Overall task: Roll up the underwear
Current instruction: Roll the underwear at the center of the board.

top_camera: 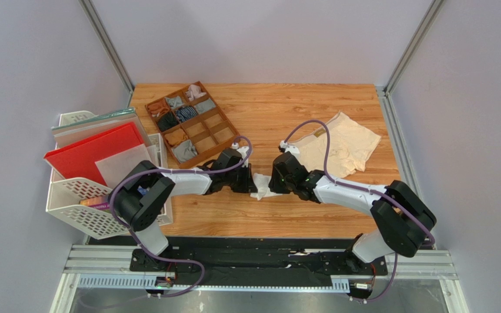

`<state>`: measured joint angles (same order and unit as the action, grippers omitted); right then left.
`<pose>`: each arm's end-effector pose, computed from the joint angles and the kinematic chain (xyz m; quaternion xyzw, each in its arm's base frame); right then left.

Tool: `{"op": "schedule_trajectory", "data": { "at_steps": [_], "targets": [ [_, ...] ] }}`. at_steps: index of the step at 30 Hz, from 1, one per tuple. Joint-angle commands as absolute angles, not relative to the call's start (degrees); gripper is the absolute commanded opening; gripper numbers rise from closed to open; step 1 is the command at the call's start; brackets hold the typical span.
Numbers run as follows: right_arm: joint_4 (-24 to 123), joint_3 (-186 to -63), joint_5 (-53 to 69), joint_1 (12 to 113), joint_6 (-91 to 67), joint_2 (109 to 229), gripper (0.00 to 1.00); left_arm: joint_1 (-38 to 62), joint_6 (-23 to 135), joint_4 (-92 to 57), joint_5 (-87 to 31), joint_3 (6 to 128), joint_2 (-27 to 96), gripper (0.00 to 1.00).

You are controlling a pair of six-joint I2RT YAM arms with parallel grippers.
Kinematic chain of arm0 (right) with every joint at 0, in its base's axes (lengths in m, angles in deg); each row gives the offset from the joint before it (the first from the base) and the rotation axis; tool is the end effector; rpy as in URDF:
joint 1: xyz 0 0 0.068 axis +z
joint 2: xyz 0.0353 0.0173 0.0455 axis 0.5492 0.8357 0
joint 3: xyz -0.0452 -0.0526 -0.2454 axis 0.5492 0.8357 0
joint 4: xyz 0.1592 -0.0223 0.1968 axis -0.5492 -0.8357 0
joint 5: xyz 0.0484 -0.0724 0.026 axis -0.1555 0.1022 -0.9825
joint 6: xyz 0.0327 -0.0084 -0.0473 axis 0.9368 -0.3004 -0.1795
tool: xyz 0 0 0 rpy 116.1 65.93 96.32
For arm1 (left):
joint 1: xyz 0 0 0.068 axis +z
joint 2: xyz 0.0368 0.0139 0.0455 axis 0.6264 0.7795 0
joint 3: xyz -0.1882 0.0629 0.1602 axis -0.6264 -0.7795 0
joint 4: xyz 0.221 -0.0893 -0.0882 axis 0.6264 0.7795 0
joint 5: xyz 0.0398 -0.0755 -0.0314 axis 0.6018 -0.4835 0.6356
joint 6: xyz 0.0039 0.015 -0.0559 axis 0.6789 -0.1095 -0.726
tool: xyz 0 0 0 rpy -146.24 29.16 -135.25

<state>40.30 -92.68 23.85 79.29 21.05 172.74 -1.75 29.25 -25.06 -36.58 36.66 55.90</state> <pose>0.2060 0.2041 0.1601 -0.0233 0.9385 0.1785 0.2945 0.2321 -0.2143 0.1189 0.0756 0.9117 -0.3451 0.2099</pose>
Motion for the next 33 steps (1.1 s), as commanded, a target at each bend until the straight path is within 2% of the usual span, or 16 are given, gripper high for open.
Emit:
{"op": "schedule_trajectory", "data": {
  "at_steps": [1, 7, 16, 23, 28, 33],
  "targets": [
    [38.57, -89.7, 27.05, 77.43, 21.86, 171.77, 0.23, -2.0, 36.54, -13.28, -32.18, 42.6, 55.52, 0.0],
    [39.18, -87.59, 27.32, 77.34, 22.21, 171.85, 0.23, -1.91, 40.94, -5.98, -30.86, 47.35, 57.54, 0.0],
    [42.61, -87.24, 24.86, 77.26, 22.65, 174.32, 0.23, -1.91, 43.58, -2.63, -30.6, 49.99, 59.04, 0.0],
    [40.68, -85.83, 24.85, 77.17, 24.85, 168.08, 0.3, -2.0, 45.78, -2.36, -31.38, 49.29, 58.69, 0.0],
    [39.71, -86.62, 24.77, 76.29, 25.29, 167.11, 0.41, -1.91, 47.53, -2.36, -31.56, 48.06, 57.46, 0.0],
    [41.11, -87.5, 24.07, 75.59, 24.59, 169.56, 0.43, -1.91, 49.56, -1.92, -32.09, 47.97, 56.75, 0.0]
  ]
}}
